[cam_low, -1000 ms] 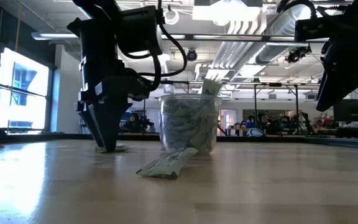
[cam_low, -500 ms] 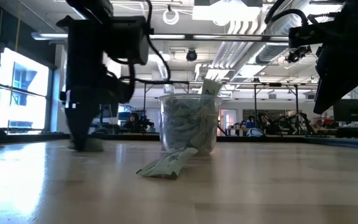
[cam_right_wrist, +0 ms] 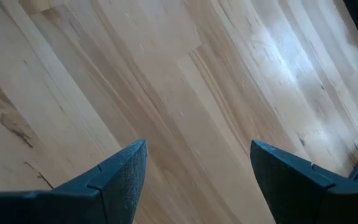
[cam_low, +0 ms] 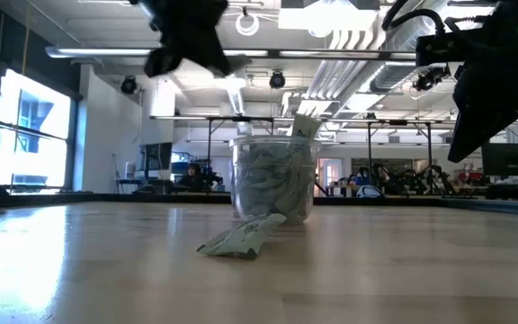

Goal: Pick and place Stevia / Truvia into bins
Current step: Put the stevia packet into the transparent container, then return to Home Position

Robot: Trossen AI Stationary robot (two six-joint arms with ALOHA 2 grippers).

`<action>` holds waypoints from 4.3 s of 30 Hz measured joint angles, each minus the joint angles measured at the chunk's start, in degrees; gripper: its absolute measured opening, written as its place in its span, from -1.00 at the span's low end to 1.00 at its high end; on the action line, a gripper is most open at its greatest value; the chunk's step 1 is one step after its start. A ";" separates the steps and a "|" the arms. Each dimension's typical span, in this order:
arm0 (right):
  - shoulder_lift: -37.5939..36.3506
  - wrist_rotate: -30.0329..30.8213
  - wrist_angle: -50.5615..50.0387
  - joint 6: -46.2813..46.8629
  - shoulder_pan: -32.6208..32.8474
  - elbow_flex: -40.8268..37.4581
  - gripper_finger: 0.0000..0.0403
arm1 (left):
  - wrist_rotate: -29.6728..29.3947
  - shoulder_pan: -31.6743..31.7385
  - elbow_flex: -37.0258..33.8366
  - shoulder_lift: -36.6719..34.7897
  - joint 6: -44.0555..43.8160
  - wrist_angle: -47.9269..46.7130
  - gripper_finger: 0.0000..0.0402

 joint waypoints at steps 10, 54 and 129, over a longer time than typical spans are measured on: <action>0.00 -2.16 0.92 -0.02 0.04 0.02 0.38 | 3.90 0.93 0.42 15.15 4.45 17.03 -0.61; -0.02 -2.56 0.58 1.92 8.04 0.02 0.38 | 1.20 -19.39 31.18 44.59 -20.55 -17.43 0.09; -16.25 -9.36 16.69 -25.47 -4.67 10.34 0.38 | 0.77 -9.26 38.24 16.40 26.53 -7.91 -0.38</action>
